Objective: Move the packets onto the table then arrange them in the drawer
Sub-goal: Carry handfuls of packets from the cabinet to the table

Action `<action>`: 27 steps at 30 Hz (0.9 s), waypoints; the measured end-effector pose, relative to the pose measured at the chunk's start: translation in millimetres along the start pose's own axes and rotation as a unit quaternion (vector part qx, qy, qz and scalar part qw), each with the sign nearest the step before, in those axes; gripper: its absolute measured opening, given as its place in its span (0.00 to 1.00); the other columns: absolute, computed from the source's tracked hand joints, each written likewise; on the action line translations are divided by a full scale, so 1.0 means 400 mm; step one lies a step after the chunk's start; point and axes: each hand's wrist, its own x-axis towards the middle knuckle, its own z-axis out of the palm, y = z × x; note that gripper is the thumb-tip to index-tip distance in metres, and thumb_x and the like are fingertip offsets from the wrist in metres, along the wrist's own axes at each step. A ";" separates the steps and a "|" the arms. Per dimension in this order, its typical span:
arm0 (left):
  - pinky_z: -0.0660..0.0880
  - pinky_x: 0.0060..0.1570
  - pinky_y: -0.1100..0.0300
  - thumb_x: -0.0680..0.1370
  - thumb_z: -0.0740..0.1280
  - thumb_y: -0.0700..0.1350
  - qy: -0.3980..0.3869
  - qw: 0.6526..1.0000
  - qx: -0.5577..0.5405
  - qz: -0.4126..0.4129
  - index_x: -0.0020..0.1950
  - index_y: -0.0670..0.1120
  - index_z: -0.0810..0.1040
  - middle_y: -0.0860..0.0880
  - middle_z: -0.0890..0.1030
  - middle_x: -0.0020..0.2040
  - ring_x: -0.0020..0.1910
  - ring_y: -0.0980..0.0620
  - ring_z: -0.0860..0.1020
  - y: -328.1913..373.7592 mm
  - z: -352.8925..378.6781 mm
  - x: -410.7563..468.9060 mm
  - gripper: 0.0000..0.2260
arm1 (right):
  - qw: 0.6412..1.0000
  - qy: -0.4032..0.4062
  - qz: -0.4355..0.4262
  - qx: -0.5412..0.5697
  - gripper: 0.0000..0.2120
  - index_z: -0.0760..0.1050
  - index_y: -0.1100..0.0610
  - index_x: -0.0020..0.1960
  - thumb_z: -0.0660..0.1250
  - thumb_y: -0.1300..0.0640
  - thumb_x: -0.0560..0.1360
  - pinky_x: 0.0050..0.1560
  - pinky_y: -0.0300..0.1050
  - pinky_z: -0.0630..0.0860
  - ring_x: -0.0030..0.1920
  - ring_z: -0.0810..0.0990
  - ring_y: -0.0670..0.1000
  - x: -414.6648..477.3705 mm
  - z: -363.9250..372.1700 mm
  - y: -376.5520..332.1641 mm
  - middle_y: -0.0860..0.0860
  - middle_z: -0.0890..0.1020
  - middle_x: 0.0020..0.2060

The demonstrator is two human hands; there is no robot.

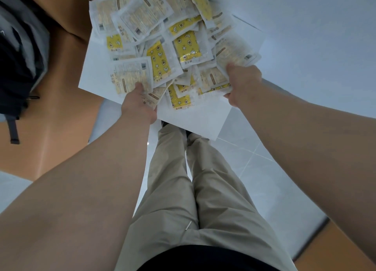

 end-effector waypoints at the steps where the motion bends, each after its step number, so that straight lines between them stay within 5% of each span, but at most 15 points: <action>1: 0.81 0.37 0.60 0.74 0.77 0.50 -0.007 1.000 -0.007 -0.001 0.57 0.52 0.79 0.52 0.84 0.45 0.39 0.53 0.84 -0.002 -0.002 -0.003 0.14 | 1.000 0.006 -0.001 -0.001 0.10 0.75 0.55 0.60 0.69 0.56 0.79 0.59 0.57 0.80 0.62 0.80 0.60 -0.004 -0.005 0.003 0.53 0.79 0.49; 5: 0.82 0.41 0.61 0.74 0.77 0.50 -0.016 1.000 -0.017 -0.004 0.49 0.52 0.79 0.52 0.84 0.41 0.37 0.54 0.84 -0.015 -0.005 -0.015 0.10 | 0.999 0.026 0.035 0.029 0.09 0.70 0.49 0.44 0.70 0.55 0.78 0.53 0.59 0.83 0.52 0.82 0.56 -0.020 -0.020 0.009 0.50 0.80 0.46; 13: 0.81 0.31 0.59 0.75 0.75 0.45 -0.050 0.999 -0.010 -0.006 0.47 0.50 0.79 0.51 0.84 0.30 0.29 0.53 0.84 -0.052 -0.062 -0.080 0.06 | 0.999 0.043 0.011 0.027 0.09 0.71 0.49 0.43 0.70 0.56 0.78 0.53 0.58 0.84 0.49 0.84 0.55 -0.066 -0.068 0.049 0.48 0.81 0.46; 21: 0.83 0.44 0.54 0.79 0.72 0.42 -0.086 0.993 0.072 0.043 0.50 0.51 0.79 0.50 0.84 0.43 0.41 0.51 0.84 -0.043 -0.122 -0.216 0.05 | 0.998 0.035 0.018 0.038 0.08 0.71 0.49 0.45 0.69 0.56 0.78 0.54 0.56 0.83 0.49 0.84 0.54 -0.194 -0.136 0.055 0.47 0.81 0.46; 24: 0.82 0.53 0.50 0.80 0.70 0.44 -0.097 0.985 0.121 0.076 0.61 0.51 0.79 0.49 0.85 0.54 0.49 0.49 0.84 -0.022 -0.140 -0.273 0.10 | 0.999 0.014 0.015 0.035 0.08 0.70 0.49 0.44 0.68 0.55 0.79 0.57 0.55 0.82 0.52 0.83 0.54 -0.249 -0.161 0.053 0.47 0.82 0.47; 27: 0.81 0.55 0.48 0.80 0.71 0.44 -0.109 0.969 0.188 0.119 0.61 0.50 0.78 0.49 0.83 0.58 0.51 0.48 0.83 0.001 -0.152 -0.343 0.10 | 0.998 0.003 0.006 0.056 0.06 0.73 0.48 0.47 0.69 0.56 0.78 0.50 0.53 0.83 0.49 0.84 0.54 -0.300 -0.194 0.050 0.49 0.83 0.48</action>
